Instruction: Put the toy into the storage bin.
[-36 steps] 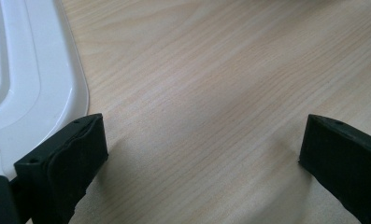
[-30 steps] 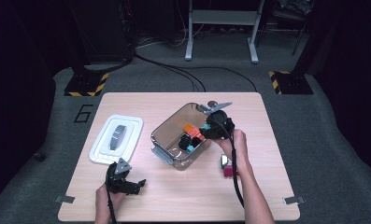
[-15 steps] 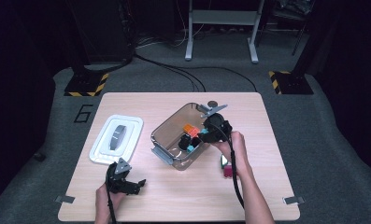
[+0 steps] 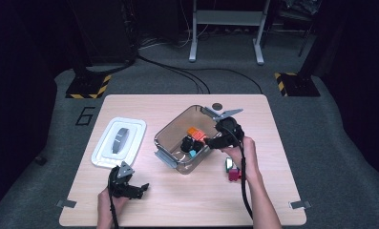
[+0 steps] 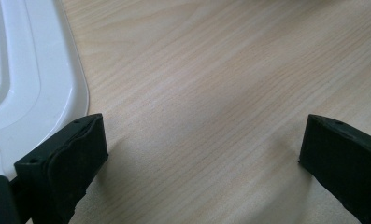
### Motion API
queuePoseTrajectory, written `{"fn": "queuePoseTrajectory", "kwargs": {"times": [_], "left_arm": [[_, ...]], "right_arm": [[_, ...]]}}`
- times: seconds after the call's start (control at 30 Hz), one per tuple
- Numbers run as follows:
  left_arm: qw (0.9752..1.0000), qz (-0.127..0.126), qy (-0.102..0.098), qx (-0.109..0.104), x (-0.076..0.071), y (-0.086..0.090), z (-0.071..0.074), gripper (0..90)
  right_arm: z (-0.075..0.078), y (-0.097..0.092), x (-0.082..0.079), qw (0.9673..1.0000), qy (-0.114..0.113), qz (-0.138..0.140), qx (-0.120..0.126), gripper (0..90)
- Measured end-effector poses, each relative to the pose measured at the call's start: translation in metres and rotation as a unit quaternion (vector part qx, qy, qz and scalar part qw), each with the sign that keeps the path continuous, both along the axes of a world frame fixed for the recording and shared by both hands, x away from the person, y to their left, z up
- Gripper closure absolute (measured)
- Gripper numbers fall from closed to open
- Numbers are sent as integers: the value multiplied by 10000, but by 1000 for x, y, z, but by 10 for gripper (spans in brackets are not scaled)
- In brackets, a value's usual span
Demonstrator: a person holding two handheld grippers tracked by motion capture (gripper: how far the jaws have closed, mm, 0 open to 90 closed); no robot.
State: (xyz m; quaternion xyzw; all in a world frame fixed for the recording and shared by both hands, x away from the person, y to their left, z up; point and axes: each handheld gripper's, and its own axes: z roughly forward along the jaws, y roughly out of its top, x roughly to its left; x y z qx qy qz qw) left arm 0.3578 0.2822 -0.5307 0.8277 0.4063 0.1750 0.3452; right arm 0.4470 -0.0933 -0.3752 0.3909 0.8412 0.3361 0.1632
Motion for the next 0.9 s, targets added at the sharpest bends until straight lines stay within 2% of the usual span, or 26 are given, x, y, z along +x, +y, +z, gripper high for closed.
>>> {"fn": "queuePoseTrajectory", "kwargs": {"times": [0.13,0.2,0.23,0.33,0.37,0.4,0.43,0.47,0.63,0.67,0.73,0.77,0.87,0.9], "left_arm": [[10000,-5,-2,-1,0,0,0,9],[10000,5,-12,-16,0,0,0,9],[10000,3,-1,-1,0,0,0,9],[10000,3,-14,-13,0,0,0,9],[10000,3,-14,-13,0,0,0,9],[10000,4,-4,-1,0,0,0,9],[10000,12,-40,-9,0,0,-1,9],[10000,-10,-16,-7,0,0,0,9],[10000,2,-39,-16,0,0,-1,9],[10000,2,-39,-16,0,0,-1,9],[10000,24,-56,-19,0,0,-1,9],[10000,-8,-40,-6,0,0,-1,9],[10000,10,-39,-15,0,0,-1,9],[10000,3,-37,-6,0,0,0,9]], "right_arm": [[-1,-17,-9,9995,-73,-264,136,148],[-3,-22,-11,9994,-89,-309,128,147],[-7,-33,-16,9990,-59,-413,176,143],[-15,-45,-20,9984,28,-534,196,139],[-15,-45,-20,9984,28,-534,196,139],[-23,-52,-23,9976,81,-652,197,137],[-23,-52,-23,9976,81,-652,197,137],[-32,-61,-25,9973,170,-694,188,137],[-51,-76,-29,9950,396,-894,210,148],[-51,-76,-29,9950,396,-894,210,148],[-59,-82,-30,9939,439,-1001,119,152],[-68,-89,-31,9926,536,-1079,153,163],[-76,-95,-32,9914,625,-1145,109,171],[-83,-101,-33,9896,709,-1246,124,191]]}}
